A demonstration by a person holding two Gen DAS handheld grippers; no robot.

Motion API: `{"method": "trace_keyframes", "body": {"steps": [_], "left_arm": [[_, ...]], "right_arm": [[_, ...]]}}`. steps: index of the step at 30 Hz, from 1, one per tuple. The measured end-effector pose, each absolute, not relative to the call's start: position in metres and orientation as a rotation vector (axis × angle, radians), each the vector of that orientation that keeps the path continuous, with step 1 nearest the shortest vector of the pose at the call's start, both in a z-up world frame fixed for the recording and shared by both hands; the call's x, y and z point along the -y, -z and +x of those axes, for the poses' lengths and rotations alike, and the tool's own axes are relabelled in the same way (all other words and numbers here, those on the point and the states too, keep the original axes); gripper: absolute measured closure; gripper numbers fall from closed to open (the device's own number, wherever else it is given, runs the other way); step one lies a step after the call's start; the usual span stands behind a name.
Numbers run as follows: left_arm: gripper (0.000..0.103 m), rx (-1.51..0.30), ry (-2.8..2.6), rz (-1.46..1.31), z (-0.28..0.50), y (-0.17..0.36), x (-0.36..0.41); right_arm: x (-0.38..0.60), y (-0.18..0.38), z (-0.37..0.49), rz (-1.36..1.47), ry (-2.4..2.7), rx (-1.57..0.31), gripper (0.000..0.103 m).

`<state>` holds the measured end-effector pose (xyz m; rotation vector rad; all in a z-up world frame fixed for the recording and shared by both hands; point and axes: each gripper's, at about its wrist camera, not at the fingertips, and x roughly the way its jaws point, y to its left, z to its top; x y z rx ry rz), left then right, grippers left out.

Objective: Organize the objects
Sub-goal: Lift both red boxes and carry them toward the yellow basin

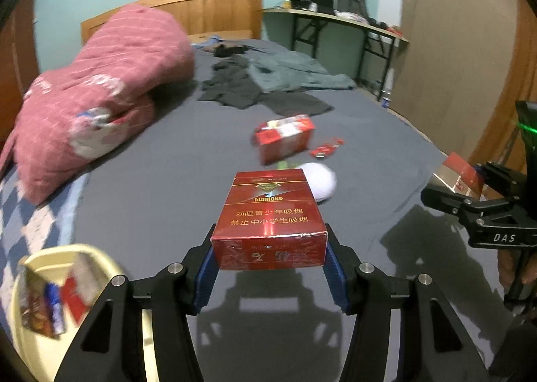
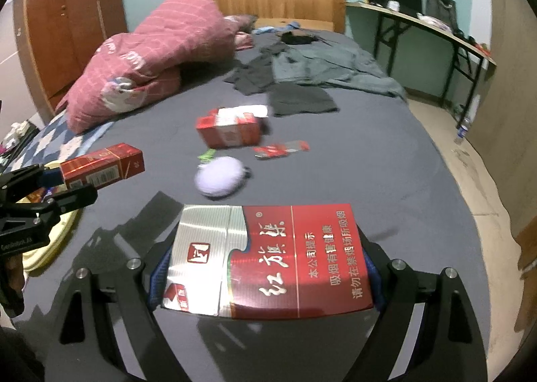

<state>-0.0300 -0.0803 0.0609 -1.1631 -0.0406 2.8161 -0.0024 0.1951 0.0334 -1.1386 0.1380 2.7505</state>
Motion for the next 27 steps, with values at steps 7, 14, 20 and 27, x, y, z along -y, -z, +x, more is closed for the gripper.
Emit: {"method": "trace_keyframes", "body": {"steps": [7, 14, 20, 27], "left_arm": [[0.048, 0.092, -2.95, -1.186, 0.013, -0.074, 0.155], [0.048, 0.133, -3.121, -1.151, 0.066, -0.11, 0.232], [0.048, 0.147, -3.217, -1.123, 0.099, -0.13, 0.271], [0.048, 0.235, -3.216, -1.194, 0.116, -0.094, 0.297]], "right_arm": [[-0.111, -0.046, -0.038, -1.166, -2.876, -0.028, 0.016], [-0.008, -0.073, -0.068, -1.162, -3.053, 0.065, 0.016], [0.063, -0.091, -0.08, -1.154, -3.164, 0.164, 0.016], [0.126, -0.064, -0.098, -1.221, -3.178, 0.357, 0.016]]}}
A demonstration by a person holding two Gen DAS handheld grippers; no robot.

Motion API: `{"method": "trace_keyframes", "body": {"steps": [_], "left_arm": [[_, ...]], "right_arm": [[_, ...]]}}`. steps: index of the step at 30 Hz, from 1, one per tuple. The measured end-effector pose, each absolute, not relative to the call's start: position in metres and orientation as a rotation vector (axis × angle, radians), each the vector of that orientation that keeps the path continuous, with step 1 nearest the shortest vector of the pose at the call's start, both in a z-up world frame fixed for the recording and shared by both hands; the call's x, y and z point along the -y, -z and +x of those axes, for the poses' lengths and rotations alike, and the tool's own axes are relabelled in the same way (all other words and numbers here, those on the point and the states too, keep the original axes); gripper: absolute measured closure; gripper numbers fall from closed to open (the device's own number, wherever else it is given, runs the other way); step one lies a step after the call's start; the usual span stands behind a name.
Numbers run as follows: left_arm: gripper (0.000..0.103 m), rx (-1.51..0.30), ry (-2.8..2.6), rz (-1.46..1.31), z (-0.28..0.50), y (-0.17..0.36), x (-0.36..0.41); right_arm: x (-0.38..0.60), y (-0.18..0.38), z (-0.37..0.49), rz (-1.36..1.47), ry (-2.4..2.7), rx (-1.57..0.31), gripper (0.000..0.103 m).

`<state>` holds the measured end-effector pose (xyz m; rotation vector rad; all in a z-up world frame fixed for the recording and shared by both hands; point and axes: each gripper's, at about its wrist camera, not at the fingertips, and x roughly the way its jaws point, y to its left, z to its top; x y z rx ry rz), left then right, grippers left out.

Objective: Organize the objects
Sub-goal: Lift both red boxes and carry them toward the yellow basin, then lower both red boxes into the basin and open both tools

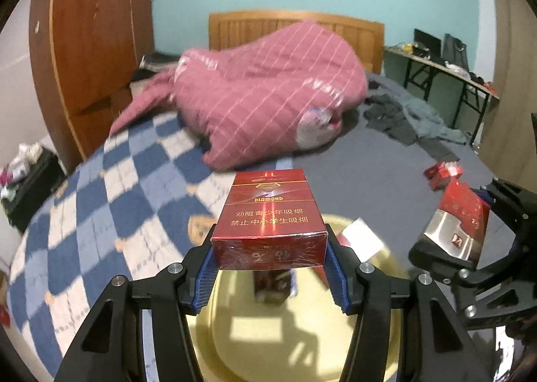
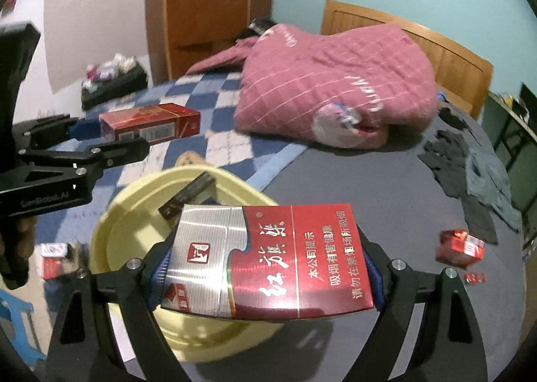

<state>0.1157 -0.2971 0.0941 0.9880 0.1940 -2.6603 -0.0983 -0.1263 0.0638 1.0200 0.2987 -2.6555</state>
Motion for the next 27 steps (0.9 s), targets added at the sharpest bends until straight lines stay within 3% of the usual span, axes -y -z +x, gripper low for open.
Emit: {"method": "trace_keyframes", "body": {"steps": [12, 27], "left_arm": [[0.048, -0.343, 2.597, 1.178, 0.083, -0.013, 0.334], [0.047, -0.425, 2.651, 1.145, 0.075, 0.002, 0.342]], "right_arm": [[0.167, 0.01, -0.137, 1.168, 2.57, -0.468, 0.016], [0.181, 0.043, -0.152, 1.198, 2.556, -0.578, 0.015]]}}
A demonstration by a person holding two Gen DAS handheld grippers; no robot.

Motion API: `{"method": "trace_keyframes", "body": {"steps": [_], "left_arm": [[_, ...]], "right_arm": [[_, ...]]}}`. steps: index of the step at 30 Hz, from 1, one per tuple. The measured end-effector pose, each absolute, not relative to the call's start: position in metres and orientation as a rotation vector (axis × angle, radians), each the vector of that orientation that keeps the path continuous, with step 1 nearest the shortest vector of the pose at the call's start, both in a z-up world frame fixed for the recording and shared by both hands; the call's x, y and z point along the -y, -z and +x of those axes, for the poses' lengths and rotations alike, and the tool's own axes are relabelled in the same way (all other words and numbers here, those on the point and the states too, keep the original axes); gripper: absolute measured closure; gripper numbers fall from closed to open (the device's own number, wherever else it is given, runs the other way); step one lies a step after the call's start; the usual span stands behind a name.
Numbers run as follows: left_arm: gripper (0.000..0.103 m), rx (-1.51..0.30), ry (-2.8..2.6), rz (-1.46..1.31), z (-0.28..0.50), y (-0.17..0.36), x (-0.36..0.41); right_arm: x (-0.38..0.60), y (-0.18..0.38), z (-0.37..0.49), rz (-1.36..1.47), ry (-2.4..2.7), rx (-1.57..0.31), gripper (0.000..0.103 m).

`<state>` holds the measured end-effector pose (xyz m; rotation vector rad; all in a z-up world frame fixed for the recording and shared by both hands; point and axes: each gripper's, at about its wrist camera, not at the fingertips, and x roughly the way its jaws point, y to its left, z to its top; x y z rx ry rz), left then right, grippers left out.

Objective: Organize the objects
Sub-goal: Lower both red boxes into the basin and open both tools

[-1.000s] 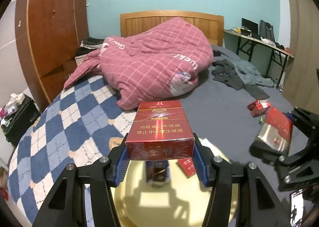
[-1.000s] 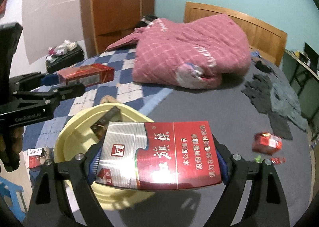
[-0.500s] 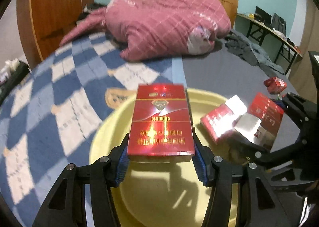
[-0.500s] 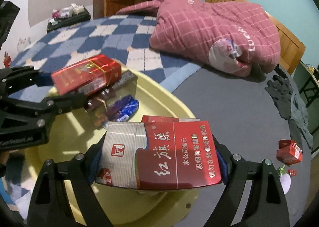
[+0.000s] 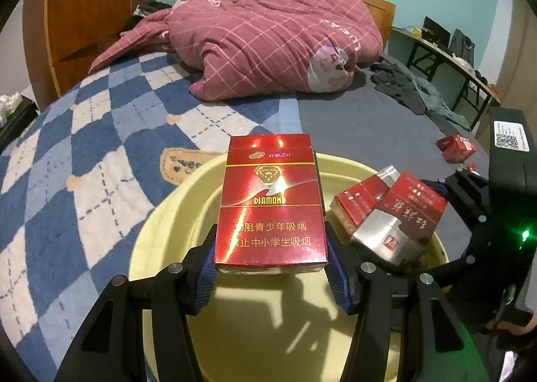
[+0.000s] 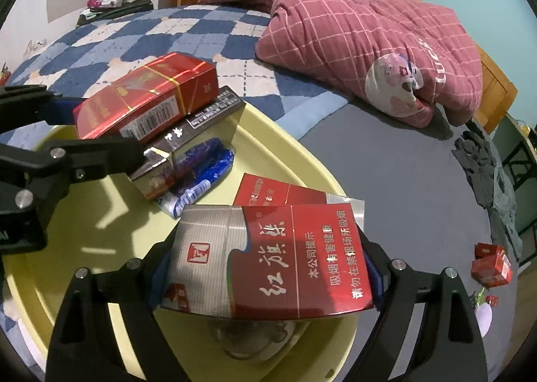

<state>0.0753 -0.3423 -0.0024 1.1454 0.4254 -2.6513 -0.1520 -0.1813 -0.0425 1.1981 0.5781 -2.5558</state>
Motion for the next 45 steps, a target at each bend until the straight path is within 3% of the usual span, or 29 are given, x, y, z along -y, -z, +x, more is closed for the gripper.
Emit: {"method": "trace_keyframes", "body": {"steps": [30, 32, 34, 36, 38, 41, 45], "left_arm": [[0.046, -0.493, 2.601, 1.197, 0.068, 0.013, 0.332], [0.042, -0.497, 2.597, 1.179, 0.071, 0.008, 0.333], [0.031, -0.502, 2.59, 1.147, 0.075, 0.001, 0.336], [0.025, -0.503, 2.586, 1.119, 0.078, -0.004, 0.336], [0.019, -0.497, 2.575, 1.097, 0.081, -0.01, 0.336], [0.002, -0.475, 2.542, 1.075, 0.085, -0.015, 0.335], [0.0, -0.467, 2.513, 1.073, 0.087, -0.023, 0.333]], "right_arm": [[0.187, 0.039, -0.143, 1.119, 2.553, -0.664, 0.014], [0.189, 0.036, -0.138, 1.097, 2.548, -0.696, 0.012], [0.191, 0.032, -0.135, 1.08, 2.548, -0.71, 0.009], [0.192, 0.027, -0.132, 1.066, 2.553, -0.71, 0.0], [0.192, 0.023, -0.13, 1.05, 2.56, -0.707, 0.0], [0.191, 0.019, -0.129, 1.063, 2.563, -0.704, 0.0], [0.187, 0.013, -0.127, 1.084, 2.56, -0.706, 0.0]]}}
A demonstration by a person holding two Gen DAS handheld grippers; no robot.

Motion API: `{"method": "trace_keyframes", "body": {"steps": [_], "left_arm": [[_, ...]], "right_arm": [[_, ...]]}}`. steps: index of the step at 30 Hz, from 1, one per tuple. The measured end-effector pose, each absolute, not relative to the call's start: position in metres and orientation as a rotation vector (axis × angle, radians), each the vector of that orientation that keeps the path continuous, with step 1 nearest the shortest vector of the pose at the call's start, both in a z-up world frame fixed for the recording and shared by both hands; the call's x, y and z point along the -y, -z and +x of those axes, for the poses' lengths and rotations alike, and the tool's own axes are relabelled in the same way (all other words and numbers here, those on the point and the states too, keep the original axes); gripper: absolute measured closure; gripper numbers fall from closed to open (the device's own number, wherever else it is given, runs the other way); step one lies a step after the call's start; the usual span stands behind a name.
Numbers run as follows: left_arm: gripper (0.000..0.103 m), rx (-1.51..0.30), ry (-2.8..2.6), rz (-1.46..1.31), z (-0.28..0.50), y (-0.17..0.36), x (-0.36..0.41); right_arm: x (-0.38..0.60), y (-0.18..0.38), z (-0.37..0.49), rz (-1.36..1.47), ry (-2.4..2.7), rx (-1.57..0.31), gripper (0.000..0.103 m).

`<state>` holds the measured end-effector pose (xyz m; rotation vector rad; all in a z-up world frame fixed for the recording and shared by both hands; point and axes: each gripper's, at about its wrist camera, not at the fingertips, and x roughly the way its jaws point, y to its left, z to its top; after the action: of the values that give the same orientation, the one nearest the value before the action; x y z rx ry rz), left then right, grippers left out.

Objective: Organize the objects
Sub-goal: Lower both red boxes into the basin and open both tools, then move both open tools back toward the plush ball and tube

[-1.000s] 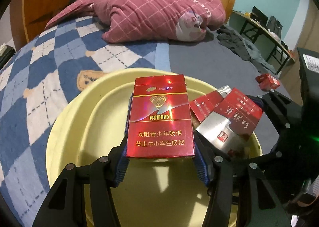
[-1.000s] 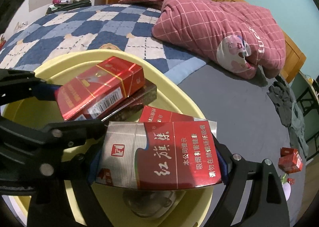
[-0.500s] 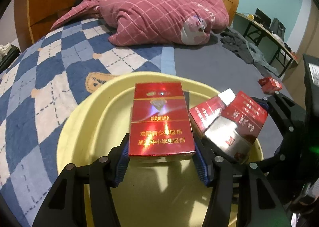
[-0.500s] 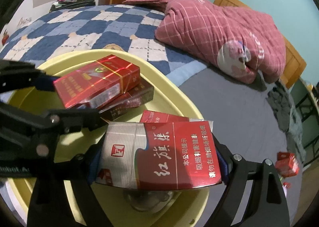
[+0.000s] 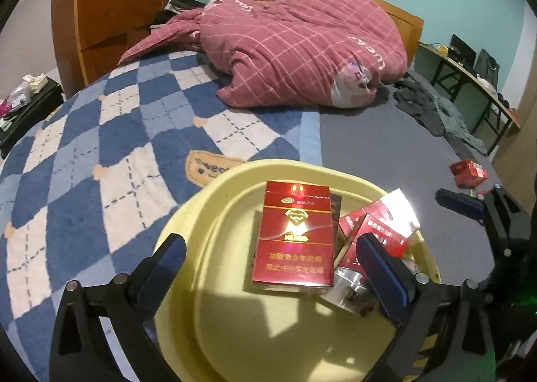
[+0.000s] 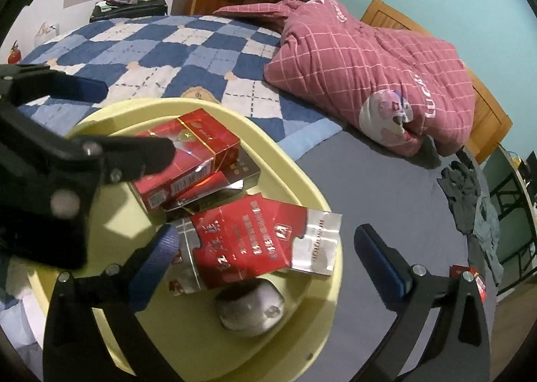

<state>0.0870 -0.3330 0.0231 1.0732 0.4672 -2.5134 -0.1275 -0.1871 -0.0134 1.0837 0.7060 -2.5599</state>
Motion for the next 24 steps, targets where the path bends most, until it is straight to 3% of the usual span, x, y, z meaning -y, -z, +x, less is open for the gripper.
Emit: {"method": "trace_keyframes", "body": {"steps": [9, 15, 24], "left_arm": [[0.0, -0.418, 2.526, 1.026, 0.087, -0.066, 0.329], [0.0, -0.289, 2.587, 0.958, 0.082, -0.113, 0.31], [0.0, -0.221, 2.624, 1.032, 0.061, -0.096, 0.259]], "right_arm": [[0.113, -0.035, -0.137, 1.129, 2.739, -0.453, 0.0], [0.061, -0.067, -0.136, 1.097, 2.875, -0.265, 0.0], [0.022, -0.069, -0.121, 1.097, 2.937, -0.167, 0.0]]}}
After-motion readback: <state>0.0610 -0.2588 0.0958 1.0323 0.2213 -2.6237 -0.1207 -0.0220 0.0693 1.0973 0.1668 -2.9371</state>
